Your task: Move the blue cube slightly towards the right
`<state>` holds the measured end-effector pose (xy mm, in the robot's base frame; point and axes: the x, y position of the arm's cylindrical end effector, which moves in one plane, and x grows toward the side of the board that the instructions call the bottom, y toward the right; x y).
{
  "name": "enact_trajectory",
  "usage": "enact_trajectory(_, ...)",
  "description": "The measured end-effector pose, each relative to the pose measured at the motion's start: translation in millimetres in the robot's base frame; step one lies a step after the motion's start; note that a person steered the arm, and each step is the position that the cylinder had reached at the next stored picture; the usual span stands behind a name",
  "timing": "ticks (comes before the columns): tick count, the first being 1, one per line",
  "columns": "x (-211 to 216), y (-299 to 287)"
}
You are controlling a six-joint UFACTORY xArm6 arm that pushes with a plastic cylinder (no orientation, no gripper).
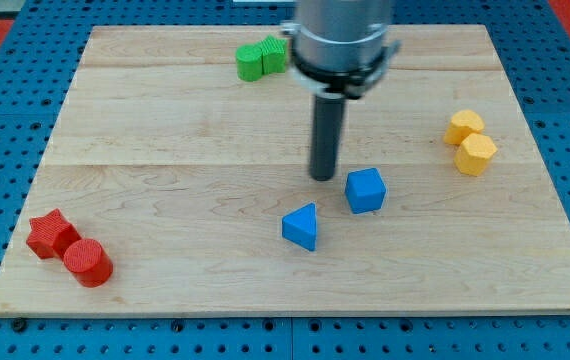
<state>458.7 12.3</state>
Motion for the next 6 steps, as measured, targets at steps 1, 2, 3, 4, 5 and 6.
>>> enact_trajectory(1,5.9,20.2)
enact_trajectory(2,14.5,88.3)
enact_trajectory(3,21.9,60.3)
enact_trajectory(4,44.4,70.8)
enact_trajectory(5,20.4,120.3)
enact_trajectory(6,19.8,164.9)
